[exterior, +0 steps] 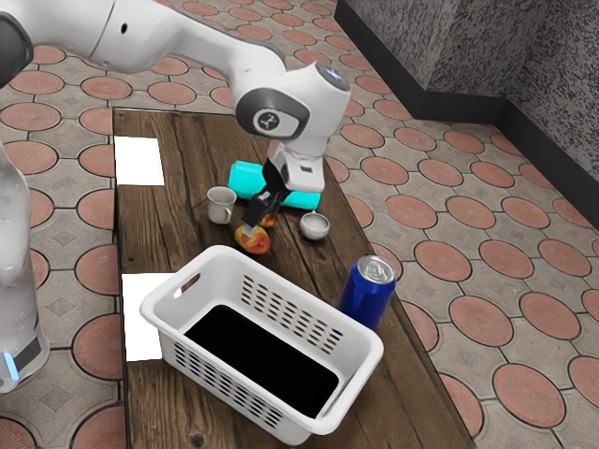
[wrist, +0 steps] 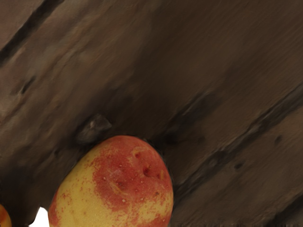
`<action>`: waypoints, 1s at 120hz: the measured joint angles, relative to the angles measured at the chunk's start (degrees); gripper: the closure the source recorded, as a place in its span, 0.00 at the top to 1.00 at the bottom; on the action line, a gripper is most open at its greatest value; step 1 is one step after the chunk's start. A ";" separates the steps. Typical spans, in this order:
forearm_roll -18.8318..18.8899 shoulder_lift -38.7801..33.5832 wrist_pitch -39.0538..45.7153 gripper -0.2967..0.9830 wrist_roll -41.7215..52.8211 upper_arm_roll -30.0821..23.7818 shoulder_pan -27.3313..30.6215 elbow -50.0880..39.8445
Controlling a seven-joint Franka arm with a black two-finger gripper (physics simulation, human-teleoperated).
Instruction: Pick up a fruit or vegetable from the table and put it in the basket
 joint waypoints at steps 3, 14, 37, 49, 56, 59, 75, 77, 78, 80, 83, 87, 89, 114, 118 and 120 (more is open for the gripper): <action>0.10 0.11 0.17 0.77 0.20 0.01 -0.01 -0.13; 0.37 0.44 0.69 0.77 0.85 0.14 0.00 -0.86; 0.82 0.81 1.87 0.77 1.90 0.22 -0.01 -2.22; 1.16 1.09 2.31 0.77 2.33 0.44 -0.01 -2.34; 1.65 1.12 2.63 0.77 2.54 1.22 0.14 -2.36; 1.81 1.13 2.76 0.77 2.62 1.50 0.16 -2.36; 2.30 1.52 3.62 0.77 3.02 2.04 0.29 -2.43; 2.34 1.58 3.72 0.77 3.07 2.06 0.28 -2.55; 2.35 1.60 3.77 0.77 3.09 2.06 0.28 -2.62; 2.38 1.64 3.87 0.77 3.13 2.06 0.28 -2.74; 2.41 1.69 4.02 0.77 3.18 2.05 0.28 -2.87; 2.44 1.73 4.30 0.77 3.25 2.05 0.27 -3.18; 2.46 1.74 4.44 0.77 3.29 2.04 0.27 -3.32; 2.54 2.13 5.87 0.77 3.60 2.03 0.26 -3.97; 2.54 2.27 6.16 0.77 3.64 2.03 0.25 -4.24; 2.53 2.32 6.32 0.77 3.66 2.03 0.26 -4.38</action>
